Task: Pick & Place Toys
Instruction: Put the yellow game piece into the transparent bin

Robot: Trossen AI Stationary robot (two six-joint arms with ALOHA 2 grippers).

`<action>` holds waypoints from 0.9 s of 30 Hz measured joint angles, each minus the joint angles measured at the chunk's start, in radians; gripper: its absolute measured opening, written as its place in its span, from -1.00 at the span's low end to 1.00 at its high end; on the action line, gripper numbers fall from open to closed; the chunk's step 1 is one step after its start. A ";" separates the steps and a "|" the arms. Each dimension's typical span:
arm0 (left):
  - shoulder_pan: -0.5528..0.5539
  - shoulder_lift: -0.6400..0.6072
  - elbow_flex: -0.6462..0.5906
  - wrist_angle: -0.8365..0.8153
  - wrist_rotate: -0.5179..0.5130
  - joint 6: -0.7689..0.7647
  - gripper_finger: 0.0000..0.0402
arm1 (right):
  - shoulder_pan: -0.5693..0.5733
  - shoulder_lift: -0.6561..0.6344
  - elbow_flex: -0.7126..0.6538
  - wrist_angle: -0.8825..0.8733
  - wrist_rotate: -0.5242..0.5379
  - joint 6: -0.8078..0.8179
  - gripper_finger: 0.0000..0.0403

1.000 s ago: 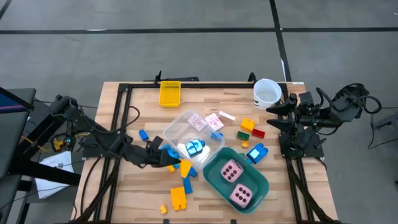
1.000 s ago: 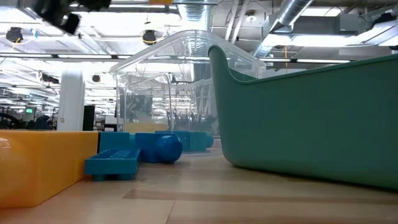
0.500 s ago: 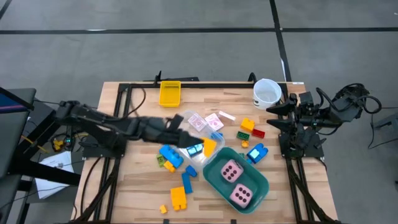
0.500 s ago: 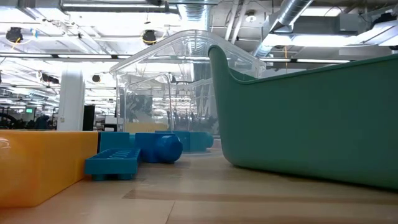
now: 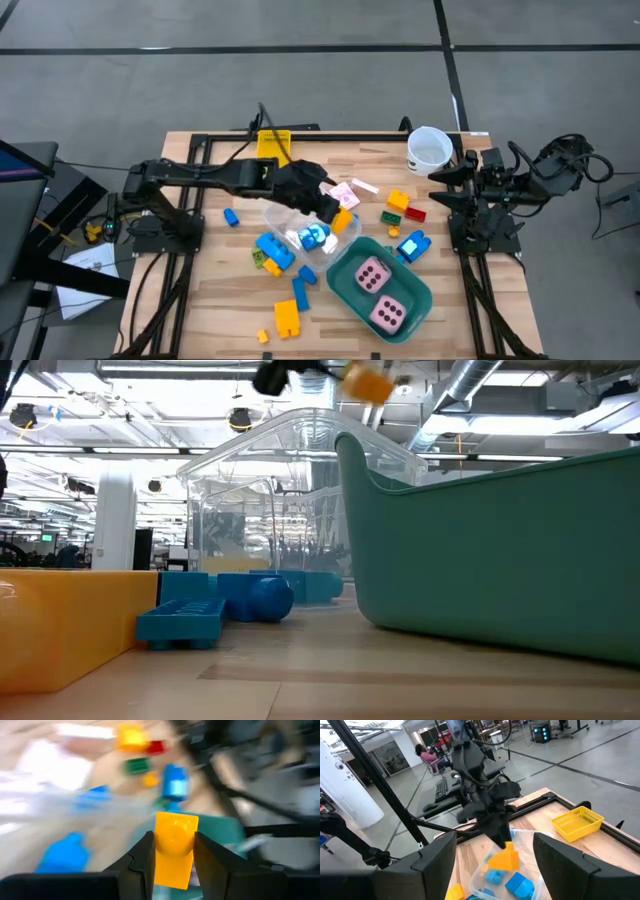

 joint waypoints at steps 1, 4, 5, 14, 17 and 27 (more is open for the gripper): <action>-0.003 0.005 0.011 -0.048 -0.018 -0.001 -0.49 | 0.001 -0.002 0.000 -0.004 0.000 0.000 0.26; -0.015 0.017 0.016 -0.124 -0.050 -0.037 -0.49 | 0.001 -0.006 0.000 -0.017 0.000 0.000 0.26; -0.021 0.021 0.016 -0.136 -0.057 -0.050 -0.49 | 0.000 -0.009 0.000 -0.018 0.000 -0.002 0.26; -0.052 0.143 0.017 -0.220 -0.126 -0.106 -0.50 | -0.001 -0.024 0.000 -0.016 0.001 -0.026 0.26; -0.052 0.179 0.017 -0.268 -0.162 -0.126 -0.50 | -0.001 -0.026 0.000 -0.016 0.001 -0.026 0.26; -0.045 0.272 0.016 -0.340 -0.233 -0.161 -0.50 | -0.001 -0.025 0.000 -0.017 0.006 -0.026 0.26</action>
